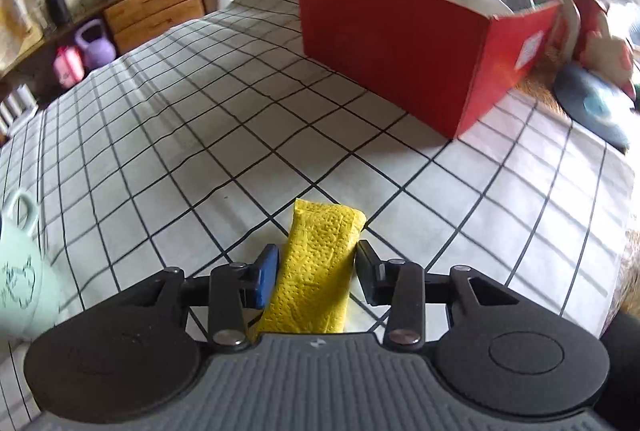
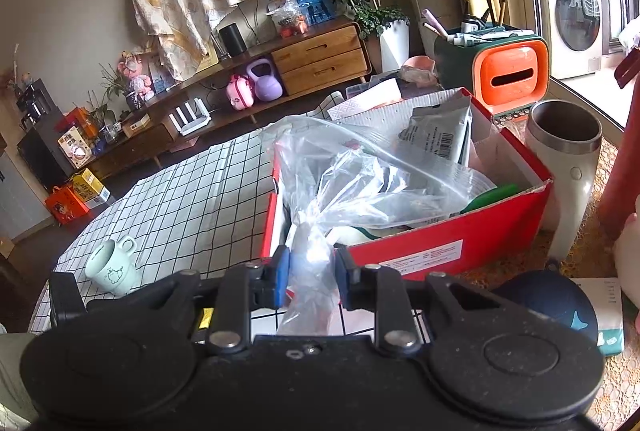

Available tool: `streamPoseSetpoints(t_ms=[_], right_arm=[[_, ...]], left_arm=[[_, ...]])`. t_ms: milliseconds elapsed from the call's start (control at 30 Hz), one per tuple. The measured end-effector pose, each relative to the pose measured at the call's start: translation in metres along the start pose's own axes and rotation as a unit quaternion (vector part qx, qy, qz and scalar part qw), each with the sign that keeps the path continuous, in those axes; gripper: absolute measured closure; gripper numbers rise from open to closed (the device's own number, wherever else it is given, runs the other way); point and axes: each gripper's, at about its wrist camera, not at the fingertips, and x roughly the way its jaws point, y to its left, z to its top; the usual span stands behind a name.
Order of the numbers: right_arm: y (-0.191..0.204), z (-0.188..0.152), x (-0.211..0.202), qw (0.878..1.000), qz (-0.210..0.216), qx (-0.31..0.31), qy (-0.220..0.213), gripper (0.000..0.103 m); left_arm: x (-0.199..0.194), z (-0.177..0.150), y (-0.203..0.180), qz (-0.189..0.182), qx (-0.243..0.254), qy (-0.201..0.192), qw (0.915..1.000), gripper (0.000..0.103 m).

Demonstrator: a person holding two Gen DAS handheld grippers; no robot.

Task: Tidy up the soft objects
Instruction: 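Lift and carry the yellow sponge and zip bag over the red box with both grippers, then lower the sponge into the box while the right gripper releases the zip bag inside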

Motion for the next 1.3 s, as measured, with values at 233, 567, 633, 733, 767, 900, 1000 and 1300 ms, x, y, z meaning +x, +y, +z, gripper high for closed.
streamPoseSetpoints(t_ms=[233, 567, 633, 733, 767, 900, 1000, 1300], right_arm=[[0.004, 0.002, -0.016, 1.0, 0.005, -0.014, -0.01, 0.08], [-0.009, 0.007, -0.027, 1.0, -0.004, -0.014, -0.023, 0.08], [-0.014, 0.011, -0.028, 0.999, -0.009, -0.014, -0.028, 0.08], [-0.018, 0.017, -0.024, 0.999, -0.019, -0.02, -0.03, 0.08], [-0.019, 0.02, -0.022, 0.999, -0.023, -0.021, -0.03, 0.08], [-0.026, 0.035, -0.008, 0.998, -0.048, -0.033, -0.034, 0.08], [-0.032, 0.047, 0.005, 0.997, -0.061, -0.035, -0.034, 0.08], [-0.044, 0.061, 0.059, 0.995, -0.088, -0.041, -0.013, 0.08]], left_arm=[[-0.028, 0.005, 0.011, -0.015, -0.092, -0.022, 0.9954, 0.065], [-0.062, 0.027, 0.014, -0.028, -0.144, -0.081, 0.9858, 0.066], [-0.071, 0.04, 0.012, -0.045, -0.152, -0.092, 0.983, 0.066], [-0.079, 0.064, 0.004, -0.068, -0.153, -0.102, 0.9805, 0.066], [-0.08, 0.073, 0.0, -0.075, -0.151, -0.104, 0.9802, 0.066], [-0.08, 0.111, -0.02, -0.1, -0.133, -0.112, 0.9797, 0.066], [-0.073, 0.138, -0.033, -0.114, -0.126, -0.117, 0.9785, 0.066], [-0.016, 0.195, -0.057, -0.123, -0.126, -0.098, 0.9794, 0.065]])
